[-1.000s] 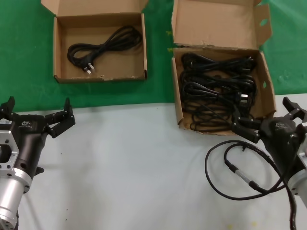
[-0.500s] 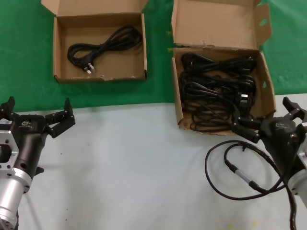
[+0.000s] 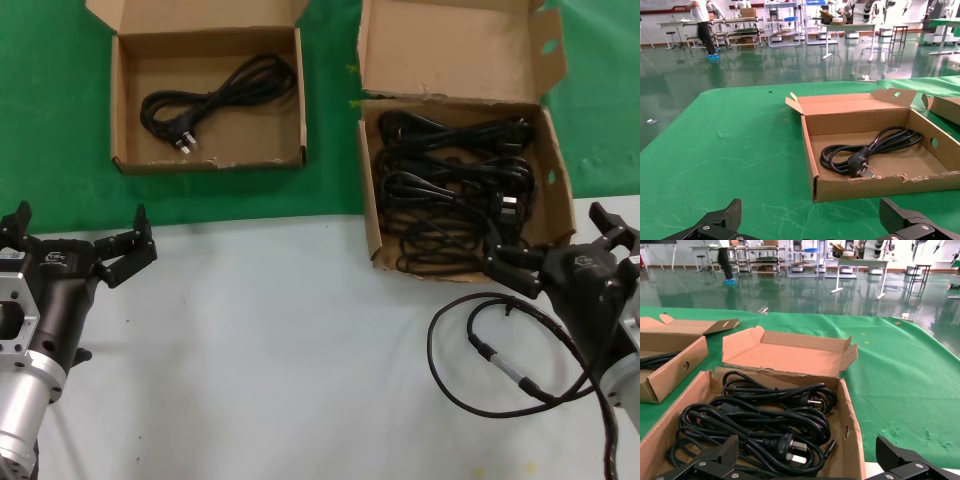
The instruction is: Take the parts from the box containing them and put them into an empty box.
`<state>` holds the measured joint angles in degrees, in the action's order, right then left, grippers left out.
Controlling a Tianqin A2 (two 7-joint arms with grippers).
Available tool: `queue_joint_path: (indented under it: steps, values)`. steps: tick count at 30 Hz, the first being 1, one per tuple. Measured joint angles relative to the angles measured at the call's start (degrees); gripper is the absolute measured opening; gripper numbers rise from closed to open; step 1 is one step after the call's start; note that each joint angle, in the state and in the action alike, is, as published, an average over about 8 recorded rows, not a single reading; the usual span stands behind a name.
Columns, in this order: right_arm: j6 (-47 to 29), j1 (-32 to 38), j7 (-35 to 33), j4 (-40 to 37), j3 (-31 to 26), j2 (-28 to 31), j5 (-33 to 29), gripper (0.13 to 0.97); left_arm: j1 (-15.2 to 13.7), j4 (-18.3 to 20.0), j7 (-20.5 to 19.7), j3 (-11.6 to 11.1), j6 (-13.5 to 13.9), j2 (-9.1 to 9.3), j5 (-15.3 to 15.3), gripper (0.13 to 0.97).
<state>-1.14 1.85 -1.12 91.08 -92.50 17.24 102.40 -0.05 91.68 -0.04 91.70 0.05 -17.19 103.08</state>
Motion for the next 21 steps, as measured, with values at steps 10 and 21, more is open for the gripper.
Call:
queue_joint_path:
  steps: [10, 21]
  values:
    - [0.00, 0.00, 0.00, 0.00, 0.00, 0.00, 0.00, 0.966, 0.00, 0.00, 0.00, 0.00, 0.00, 0.00, 0.00, 0.966]
    - [0.00, 0.00, 0.00, 0.00, 0.00, 0.00, 0.00, 0.966, 0.00, 0.00, 0.00, 0.00, 0.00, 0.00, 0.00, 0.966]
